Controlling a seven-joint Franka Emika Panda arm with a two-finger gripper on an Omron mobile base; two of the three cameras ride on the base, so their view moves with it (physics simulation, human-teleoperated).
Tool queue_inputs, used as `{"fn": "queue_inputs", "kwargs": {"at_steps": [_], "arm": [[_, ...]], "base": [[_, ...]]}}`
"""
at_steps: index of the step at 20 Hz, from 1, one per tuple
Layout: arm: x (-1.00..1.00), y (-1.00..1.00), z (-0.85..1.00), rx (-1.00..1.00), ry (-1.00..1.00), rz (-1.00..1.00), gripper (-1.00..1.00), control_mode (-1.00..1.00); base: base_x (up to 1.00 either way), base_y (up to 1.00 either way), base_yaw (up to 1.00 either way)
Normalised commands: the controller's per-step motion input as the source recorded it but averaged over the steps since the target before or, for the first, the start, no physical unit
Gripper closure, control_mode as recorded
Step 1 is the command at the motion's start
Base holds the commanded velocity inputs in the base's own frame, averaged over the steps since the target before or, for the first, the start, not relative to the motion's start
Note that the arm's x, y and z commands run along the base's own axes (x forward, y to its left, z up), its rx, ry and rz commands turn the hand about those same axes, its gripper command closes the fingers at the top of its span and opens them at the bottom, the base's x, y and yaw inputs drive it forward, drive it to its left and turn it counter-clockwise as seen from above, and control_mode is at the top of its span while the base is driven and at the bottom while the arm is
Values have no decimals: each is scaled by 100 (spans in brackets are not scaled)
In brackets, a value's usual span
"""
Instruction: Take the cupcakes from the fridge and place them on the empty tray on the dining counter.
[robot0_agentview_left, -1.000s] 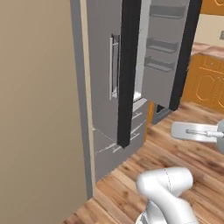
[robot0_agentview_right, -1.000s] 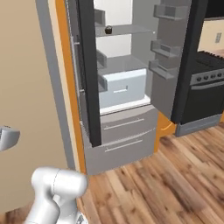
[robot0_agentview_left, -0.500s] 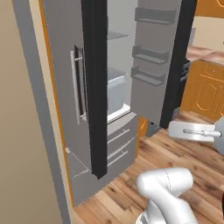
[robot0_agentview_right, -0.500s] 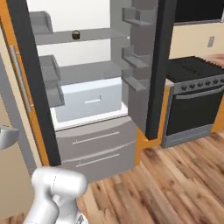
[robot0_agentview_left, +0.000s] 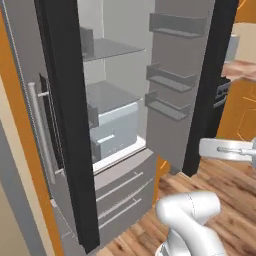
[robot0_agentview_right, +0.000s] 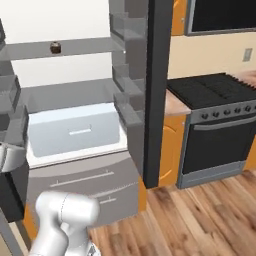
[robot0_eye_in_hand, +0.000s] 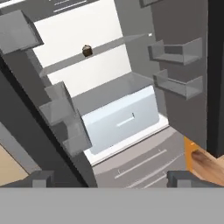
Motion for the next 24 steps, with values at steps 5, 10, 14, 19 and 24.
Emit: {"fn": "queue_inputs", "kwargs": {"at_steps": [5,10,14,19,24], "arm": [[0,0,0,0,0,0,-100,100],[0,0,0,0,0,0,-100,100],[0,0,0,0,0,0,-100,100],[0,0,0,0,0,0,-100,100],[0,0,0,0,0,0,-100,100]], "base": [[100,35,2],[100,-35,24],[100,-21,35],[95,28,27],[100,-29,39]]}}
